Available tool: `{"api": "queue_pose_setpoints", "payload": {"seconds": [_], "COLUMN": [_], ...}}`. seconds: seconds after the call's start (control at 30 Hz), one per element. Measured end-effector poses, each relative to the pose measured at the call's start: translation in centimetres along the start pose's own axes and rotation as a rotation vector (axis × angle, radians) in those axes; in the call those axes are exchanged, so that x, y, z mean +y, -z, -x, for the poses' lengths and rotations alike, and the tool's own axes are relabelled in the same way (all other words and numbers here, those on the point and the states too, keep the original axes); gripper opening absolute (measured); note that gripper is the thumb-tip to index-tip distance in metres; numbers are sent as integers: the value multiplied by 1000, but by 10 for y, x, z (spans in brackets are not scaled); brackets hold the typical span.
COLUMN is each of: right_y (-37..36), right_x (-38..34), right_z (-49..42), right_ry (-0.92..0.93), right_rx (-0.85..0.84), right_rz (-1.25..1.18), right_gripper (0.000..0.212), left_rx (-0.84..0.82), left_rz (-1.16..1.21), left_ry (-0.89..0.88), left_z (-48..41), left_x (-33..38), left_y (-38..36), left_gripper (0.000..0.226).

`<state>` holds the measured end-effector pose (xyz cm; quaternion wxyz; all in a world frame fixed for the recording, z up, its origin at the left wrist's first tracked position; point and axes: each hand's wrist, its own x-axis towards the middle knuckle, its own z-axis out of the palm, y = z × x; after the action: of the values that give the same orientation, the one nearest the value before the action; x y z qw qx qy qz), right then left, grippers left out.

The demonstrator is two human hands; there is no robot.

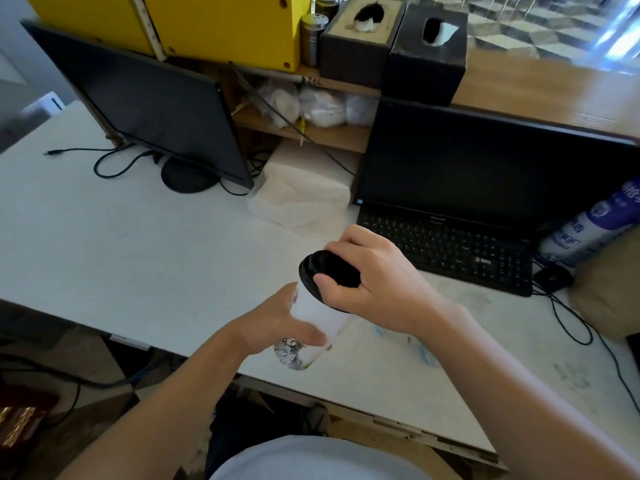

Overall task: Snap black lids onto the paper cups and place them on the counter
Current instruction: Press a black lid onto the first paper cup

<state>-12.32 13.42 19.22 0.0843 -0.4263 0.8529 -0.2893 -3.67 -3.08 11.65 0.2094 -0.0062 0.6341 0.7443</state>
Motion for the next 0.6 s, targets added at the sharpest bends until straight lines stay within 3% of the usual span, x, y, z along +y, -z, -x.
{"api": "queue_pose_setpoints", "payload": {"seconds": [0.1,0.17,0.2,0.27,0.37,0.47,0.6], "right_y": [0,-5,-8,-13,-26,-37,-38], "right_x": [1,3,5,11,17,18,5], "right_z": [3,5,6,4,-3,-7,-2], "right_ry": [78,67,23,-145,-477,-590,-475], "right_rx": [-29,-21,8,95,125,78,59], "right_rz": [-66,-116,-136,-135,-142,-186,-89], "right_gripper": [46,45,47,52,48,45,53], "left_rx": [-374,-399,-301,61,490,694,714], "left_rz": [99,75,60,-73,-547,-850,-698], "left_ry": [89,109,117,100,70,32,-12], "left_z": [-5,-4,-2,0,0,-2,3], "left_x": [3,4,4,7,8,-2,-13], "left_y": [10,13,12,6,-12,-28,-30], "left_gripper": [45,46,50,62,76,75,75]}}
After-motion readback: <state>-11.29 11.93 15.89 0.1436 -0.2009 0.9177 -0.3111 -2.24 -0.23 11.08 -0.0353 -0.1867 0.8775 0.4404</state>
